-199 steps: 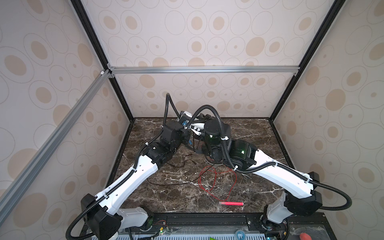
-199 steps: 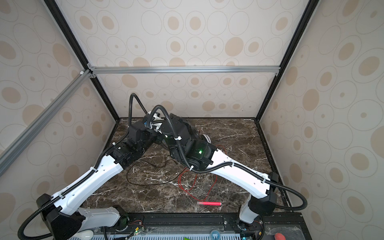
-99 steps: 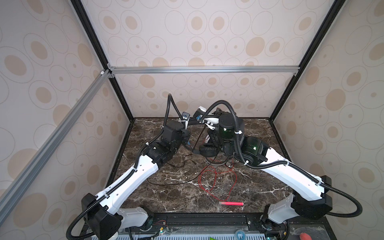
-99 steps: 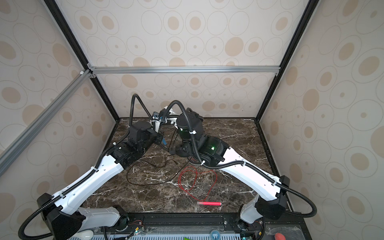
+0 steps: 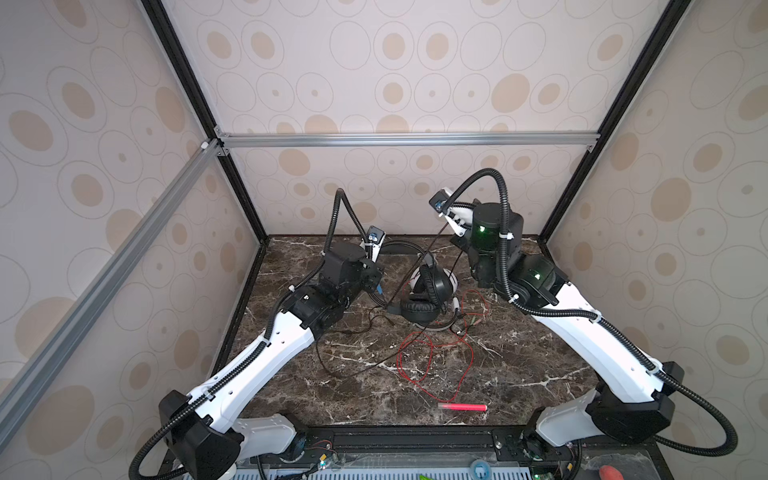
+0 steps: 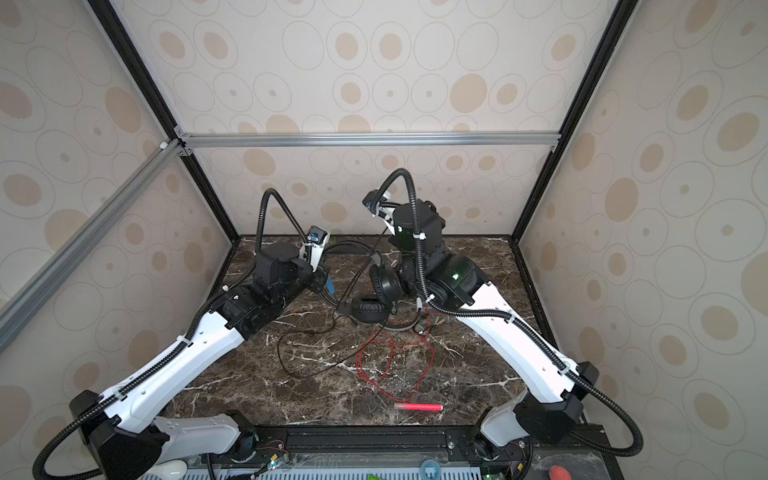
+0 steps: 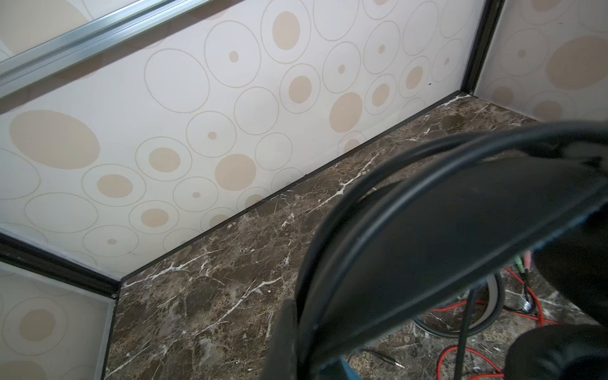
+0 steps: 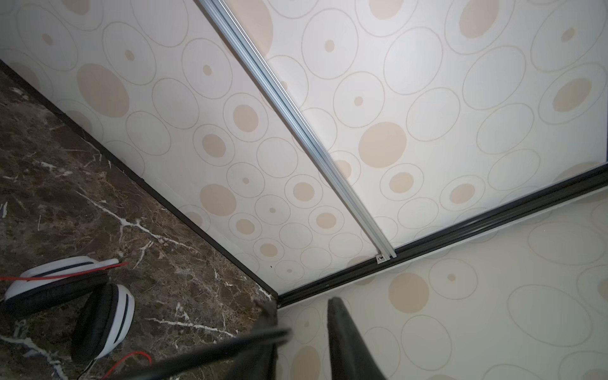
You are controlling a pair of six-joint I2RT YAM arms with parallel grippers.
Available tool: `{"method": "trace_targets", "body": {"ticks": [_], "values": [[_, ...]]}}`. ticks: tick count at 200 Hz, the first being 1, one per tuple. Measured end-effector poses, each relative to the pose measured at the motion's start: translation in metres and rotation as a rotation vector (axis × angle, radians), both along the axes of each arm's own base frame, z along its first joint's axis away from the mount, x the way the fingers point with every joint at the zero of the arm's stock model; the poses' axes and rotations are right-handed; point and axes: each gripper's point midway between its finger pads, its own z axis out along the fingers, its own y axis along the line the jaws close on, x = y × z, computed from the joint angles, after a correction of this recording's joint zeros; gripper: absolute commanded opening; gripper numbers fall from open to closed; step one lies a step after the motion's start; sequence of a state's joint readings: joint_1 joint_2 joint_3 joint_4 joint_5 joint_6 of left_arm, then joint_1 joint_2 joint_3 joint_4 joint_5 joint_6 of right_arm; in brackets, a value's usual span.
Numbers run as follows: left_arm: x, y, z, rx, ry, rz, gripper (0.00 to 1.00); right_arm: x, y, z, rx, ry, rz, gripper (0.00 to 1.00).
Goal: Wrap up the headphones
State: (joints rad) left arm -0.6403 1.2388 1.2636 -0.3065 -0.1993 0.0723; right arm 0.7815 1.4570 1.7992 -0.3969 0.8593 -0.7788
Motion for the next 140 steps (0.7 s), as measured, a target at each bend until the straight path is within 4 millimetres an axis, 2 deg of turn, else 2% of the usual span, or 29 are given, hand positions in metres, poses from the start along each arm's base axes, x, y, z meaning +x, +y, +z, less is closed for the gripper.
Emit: {"method": "trace_targets", "body": {"ticks": [43,88,116,140], "values": [[-0.012,-0.011,0.012,-0.045,0.008,-0.087,0.0,0.023,-0.016,-0.014,0.114,0.051,-0.016,0.31],[-0.022,-0.028,0.033,-0.124,0.01,-0.184,0.0,0.052,-0.03,-0.049,0.258,0.159,-0.032,0.32],[-0.026,-0.033,0.042,-0.166,0.013,-0.215,0.0,0.051,-0.026,-0.055,0.322,0.194,0.015,0.46],[-0.027,-0.037,0.043,-0.188,0.027,-0.232,0.0,0.035,-0.023,-0.066,0.377,0.238,0.087,0.67]]}}
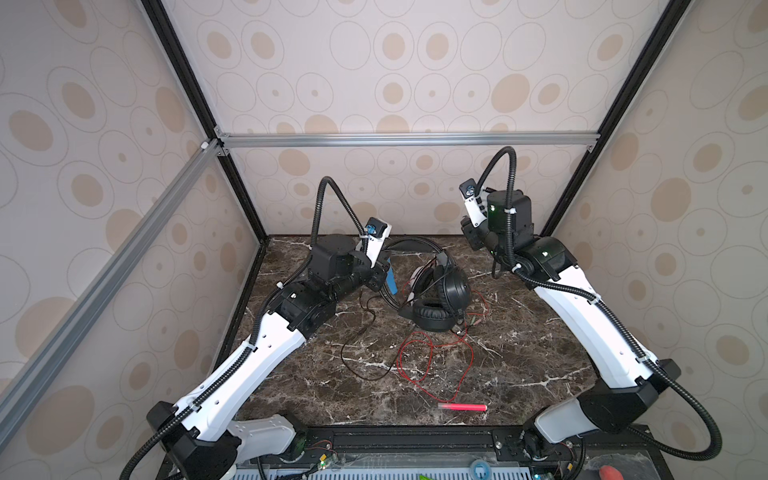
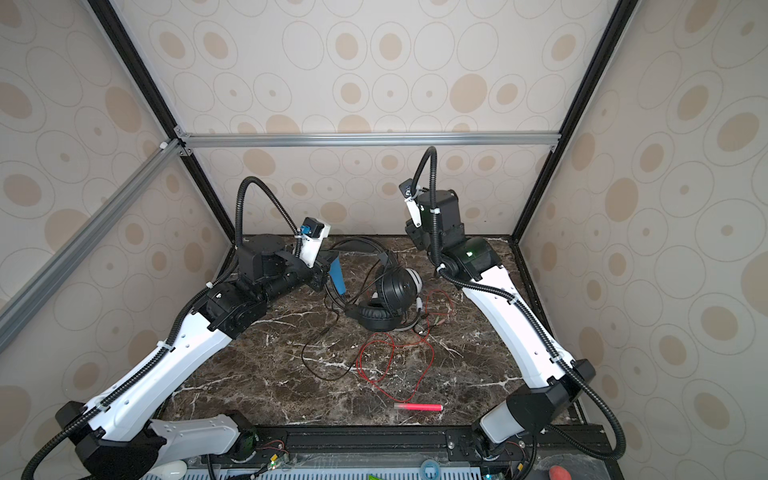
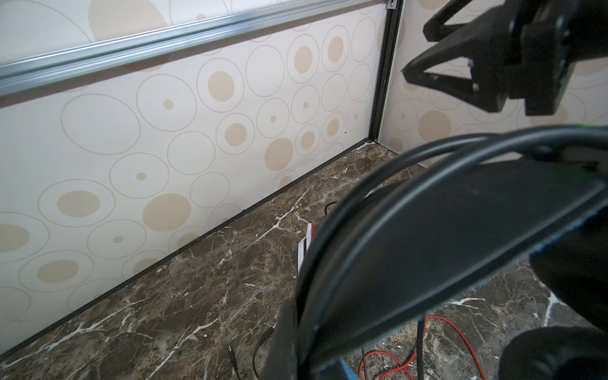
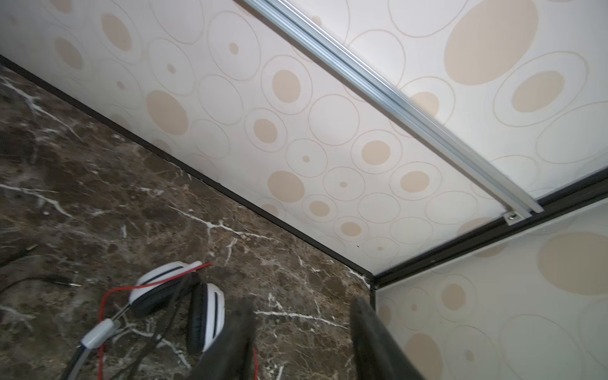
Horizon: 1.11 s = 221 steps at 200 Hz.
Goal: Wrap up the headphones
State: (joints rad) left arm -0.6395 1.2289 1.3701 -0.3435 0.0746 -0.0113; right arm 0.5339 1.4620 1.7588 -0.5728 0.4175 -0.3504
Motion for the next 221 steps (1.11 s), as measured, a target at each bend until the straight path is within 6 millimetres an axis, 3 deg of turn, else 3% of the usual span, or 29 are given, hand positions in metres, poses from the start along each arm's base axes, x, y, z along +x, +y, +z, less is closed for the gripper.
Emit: {"method": "trace_targets", "body": {"ticks": [39,69,89,138,221], "values": [[0.001,-0.005,0.0,-0.019,0.03,-0.013,0.0,-0.035,-0.018,-0.023,0.08,0.057,0.066,0.84],[-0.001,-0.007,0.005,-0.022,0.045,-0.023,0.0,-0.054,-0.027,-0.043,0.155,0.09,0.102,0.9],[-0.003,-0.008,0.013,-0.029,0.051,-0.031,0.0,-0.063,-0.031,-0.058,0.198,0.112,0.121,0.91],[-0.007,-0.009,0.026,-0.055,0.065,-0.042,0.0,-0.091,-0.017,-0.097,0.259,0.181,0.24,0.91],[-0.007,-0.015,0.036,-0.104,0.099,-0.066,0.0,-0.126,0.002,-0.133,0.348,0.271,0.379,0.9]]}}
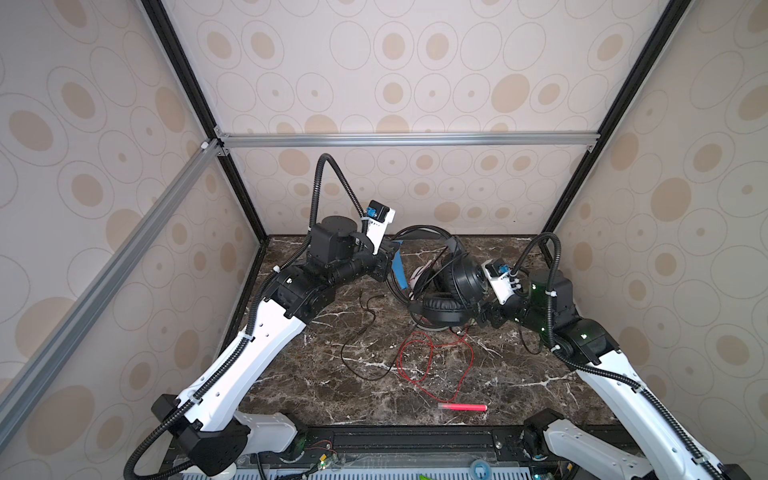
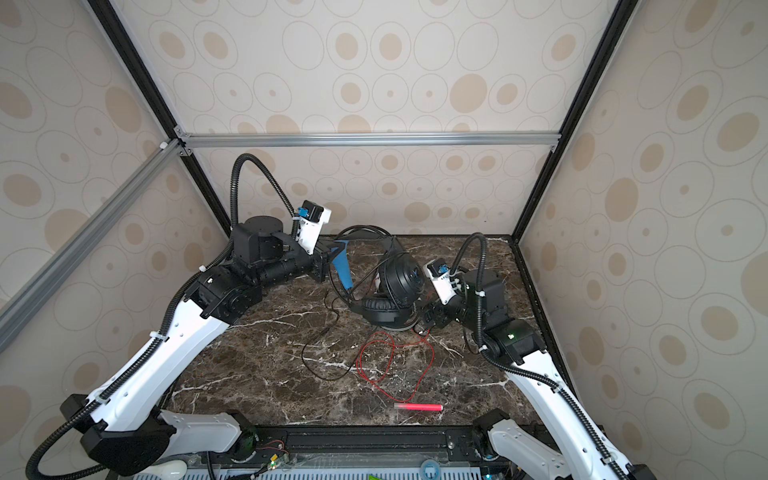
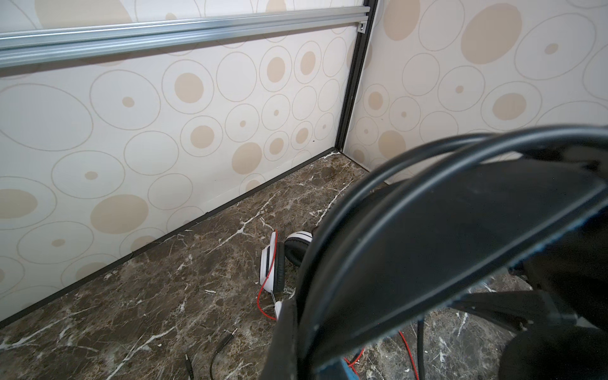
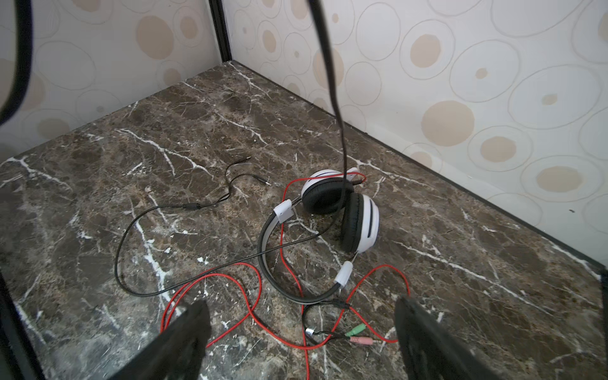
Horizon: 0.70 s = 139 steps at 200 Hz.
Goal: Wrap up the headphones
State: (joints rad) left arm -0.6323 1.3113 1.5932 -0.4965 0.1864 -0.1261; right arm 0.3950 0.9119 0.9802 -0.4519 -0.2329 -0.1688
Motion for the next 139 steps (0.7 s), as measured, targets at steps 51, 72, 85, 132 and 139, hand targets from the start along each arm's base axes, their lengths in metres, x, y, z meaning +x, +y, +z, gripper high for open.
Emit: {"method": "trace_targets", "body": {"ticks": [51,72,85,132,139], "values": [[-0.001,-0.003,0.005,-0.026,0.009,-0.016,0.0,-0.002,0.012,-0.018,0.094,0.054,0.026,0.9],[-0.002,-0.006,0.007,-0.032,0.01,-0.03,0.0,0.007,0.016,-0.017,0.131,0.038,0.015,0.9],[-0.002,-0.008,0.008,-0.037,0.013,-0.04,0.0,0.016,0.019,-0.018,0.144,0.03,0.007,0.9],[-0.004,-0.011,0.012,-0.057,0.021,-0.069,0.0,0.064,0.029,-0.026,0.131,0.003,-0.038,0.9],[-0.005,-0.011,0.014,-0.062,0.018,-0.074,0.0,0.072,0.03,-0.024,0.129,-0.007,-0.045,0.9]]}}
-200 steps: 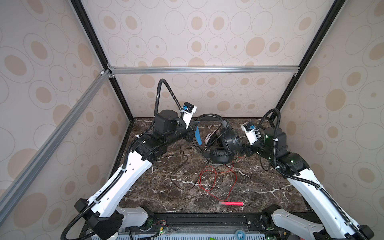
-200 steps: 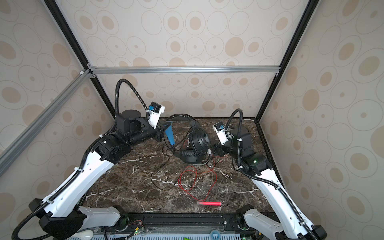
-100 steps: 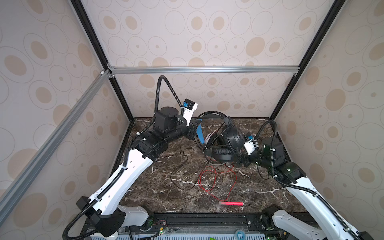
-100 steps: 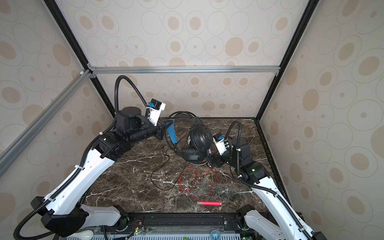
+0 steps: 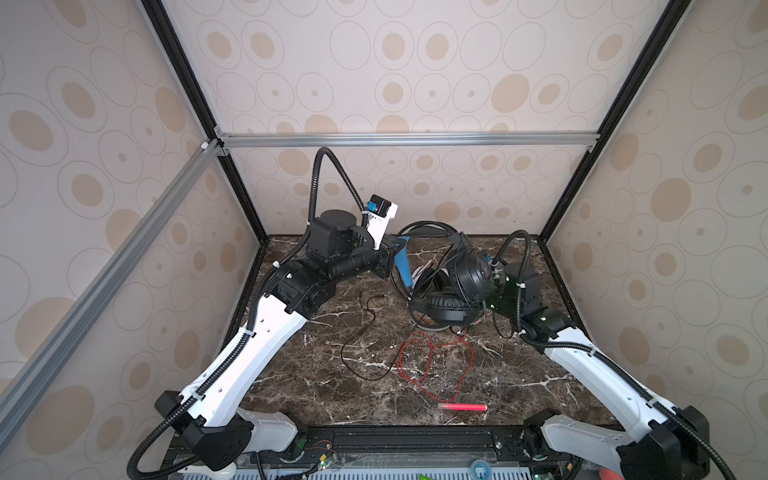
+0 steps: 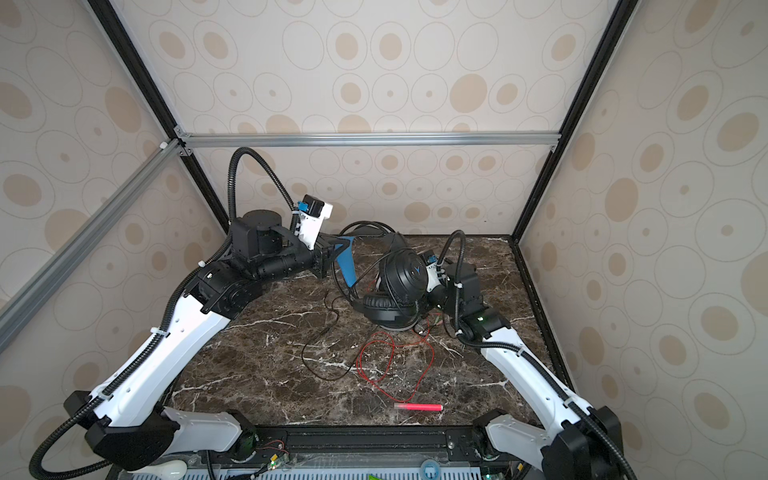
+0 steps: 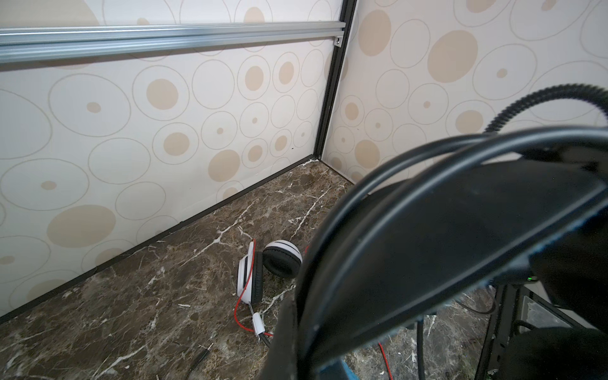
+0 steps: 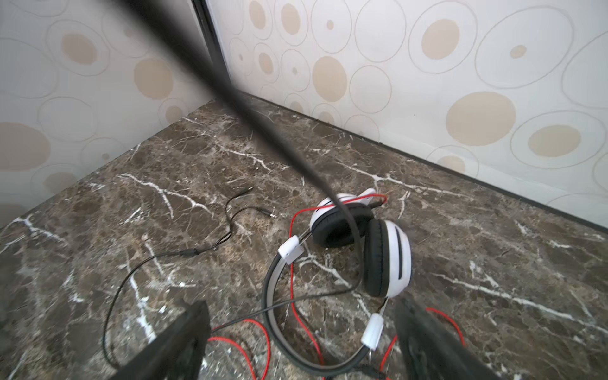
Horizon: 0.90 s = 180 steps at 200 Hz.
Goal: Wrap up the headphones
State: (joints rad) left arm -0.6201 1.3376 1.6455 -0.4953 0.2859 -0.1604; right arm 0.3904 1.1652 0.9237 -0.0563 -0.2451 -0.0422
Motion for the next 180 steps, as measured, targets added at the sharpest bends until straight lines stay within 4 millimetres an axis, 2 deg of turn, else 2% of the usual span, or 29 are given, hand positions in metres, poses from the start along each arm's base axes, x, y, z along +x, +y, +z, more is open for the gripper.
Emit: {"method": "trace_targets", "body": {"ticks": [35,65,78,91,112,140,155,180], "values": [[-0.002,-0.001,0.007,-0.015,-0.008,-0.019,0.0,0.035,-0.001,0.023,0.016,-0.079,-0.049,0.89],[-0.003,-0.002,0.01,-0.023,-0.008,-0.027,0.0,0.053,0.0,0.041,0.028,-0.127,-0.057,0.87],[-0.003,-0.002,0.012,-0.029,-0.009,-0.029,0.0,0.059,0.003,0.048,0.031,-0.147,-0.051,0.83],[-0.003,-0.002,0.013,-0.031,-0.009,-0.031,0.0,0.062,0.006,0.053,0.03,-0.164,-0.036,0.71],[0.0,-0.003,0.015,-0.033,-0.011,-0.031,0.0,0.064,0.009,0.06,0.025,-0.18,-0.018,0.36],[0.003,-0.005,0.013,-0.029,-0.007,-0.028,0.0,0.066,0.007,0.072,0.014,-0.196,-0.029,0.08],[0.005,-0.005,0.012,-0.027,-0.004,-0.027,0.0,0.069,0.004,0.087,-0.015,-0.215,-0.04,0.0],[0.005,-0.006,0.01,-0.025,-0.001,-0.027,0.0,0.08,-0.002,0.122,-0.05,-0.255,-0.084,0.0]]}}
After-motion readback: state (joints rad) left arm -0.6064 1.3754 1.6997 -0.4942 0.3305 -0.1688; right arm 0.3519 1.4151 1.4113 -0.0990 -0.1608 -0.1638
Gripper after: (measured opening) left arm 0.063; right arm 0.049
